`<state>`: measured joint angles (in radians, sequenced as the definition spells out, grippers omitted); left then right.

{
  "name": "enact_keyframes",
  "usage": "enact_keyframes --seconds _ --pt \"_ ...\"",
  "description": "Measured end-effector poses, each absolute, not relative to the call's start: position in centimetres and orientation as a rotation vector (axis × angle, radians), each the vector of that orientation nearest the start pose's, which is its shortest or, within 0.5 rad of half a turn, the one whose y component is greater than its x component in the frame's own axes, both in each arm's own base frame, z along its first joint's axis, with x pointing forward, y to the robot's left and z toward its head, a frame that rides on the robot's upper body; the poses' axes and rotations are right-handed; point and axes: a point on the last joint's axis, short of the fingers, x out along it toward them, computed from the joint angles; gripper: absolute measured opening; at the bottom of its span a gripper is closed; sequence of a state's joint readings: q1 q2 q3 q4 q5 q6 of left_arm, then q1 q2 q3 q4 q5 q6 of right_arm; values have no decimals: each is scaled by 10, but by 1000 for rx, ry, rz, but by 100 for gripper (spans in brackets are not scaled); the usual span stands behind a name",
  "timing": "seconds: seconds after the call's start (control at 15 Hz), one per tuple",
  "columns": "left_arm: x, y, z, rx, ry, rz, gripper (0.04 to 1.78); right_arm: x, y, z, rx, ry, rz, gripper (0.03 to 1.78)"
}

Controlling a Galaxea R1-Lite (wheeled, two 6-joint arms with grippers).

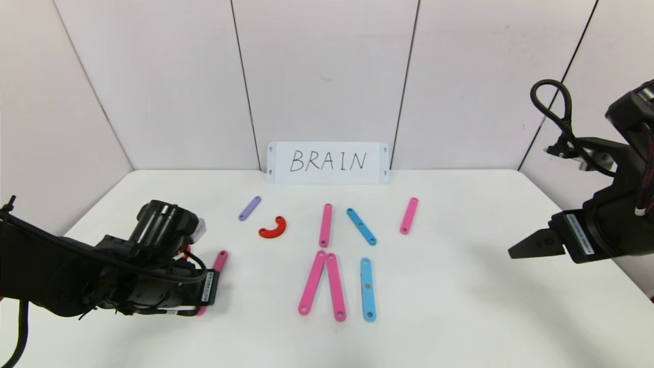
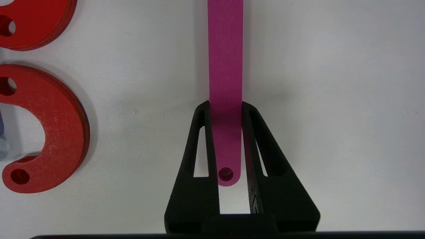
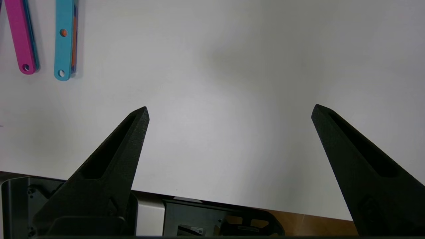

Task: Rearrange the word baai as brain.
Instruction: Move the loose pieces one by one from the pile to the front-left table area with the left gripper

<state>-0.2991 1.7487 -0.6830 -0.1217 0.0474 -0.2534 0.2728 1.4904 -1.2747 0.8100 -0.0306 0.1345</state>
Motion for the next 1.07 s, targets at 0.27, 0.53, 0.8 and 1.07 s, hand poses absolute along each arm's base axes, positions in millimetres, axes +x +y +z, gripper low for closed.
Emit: enact_keyframes --seconds 0.27,0.53,0.8,1.07 --pt "255 -81 93 -66 952 -122 27 208 57 248 -33 1026 151 171" --pt "254 -81 91 -62 959 -124 27 208 57 248 -33 1026 152 171" --pt "252 -84 90 -56 966 -132 27 208 57 248 -33 1025 152 171" --pt "252 -85 88 -51 974 -136 27 208 57 248 -33 1024 152 171"
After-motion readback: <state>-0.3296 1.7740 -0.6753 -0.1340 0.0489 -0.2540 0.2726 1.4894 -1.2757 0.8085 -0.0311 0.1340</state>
